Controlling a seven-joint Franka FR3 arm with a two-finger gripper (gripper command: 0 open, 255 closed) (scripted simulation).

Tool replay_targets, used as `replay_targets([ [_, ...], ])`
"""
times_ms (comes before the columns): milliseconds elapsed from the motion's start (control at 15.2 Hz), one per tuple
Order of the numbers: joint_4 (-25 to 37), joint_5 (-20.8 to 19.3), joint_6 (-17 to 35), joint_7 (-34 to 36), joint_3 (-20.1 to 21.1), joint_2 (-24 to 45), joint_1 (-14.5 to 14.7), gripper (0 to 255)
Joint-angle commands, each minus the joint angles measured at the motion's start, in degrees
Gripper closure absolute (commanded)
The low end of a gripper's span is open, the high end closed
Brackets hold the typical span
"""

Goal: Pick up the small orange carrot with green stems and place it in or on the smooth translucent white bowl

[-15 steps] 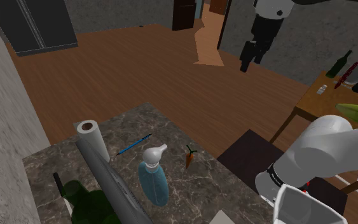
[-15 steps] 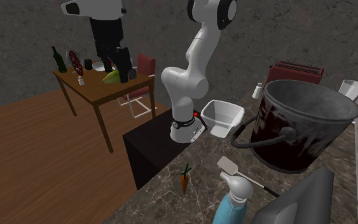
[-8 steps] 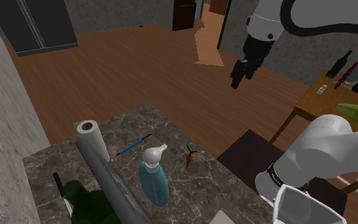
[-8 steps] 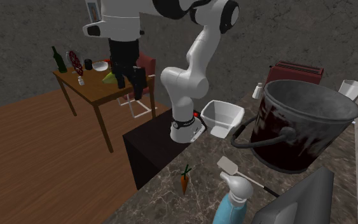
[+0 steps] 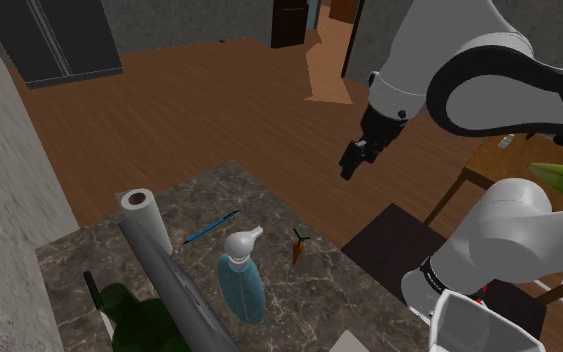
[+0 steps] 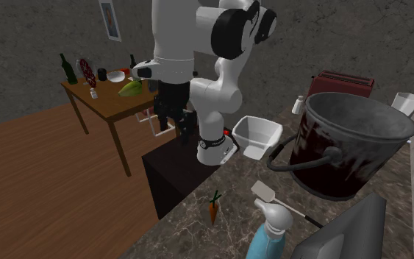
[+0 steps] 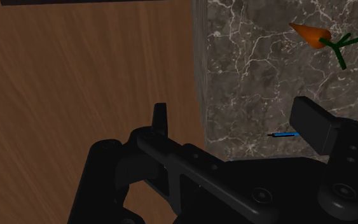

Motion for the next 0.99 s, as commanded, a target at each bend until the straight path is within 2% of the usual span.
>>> replay_targets([
  [0,-2.70,2.48,3.82,2.57,2.88,-0.07,1.68,0],
  [528,-8.79,11.14,20.66,12.06,15.17,6.10,7.14,0],
  [858,-9.08,14.51,33.24,18.72,24.68,15.12,7.57,0],
  [924,-9.02,14.59,33.88,19.08,25.23,15.65,7.46,0],
])
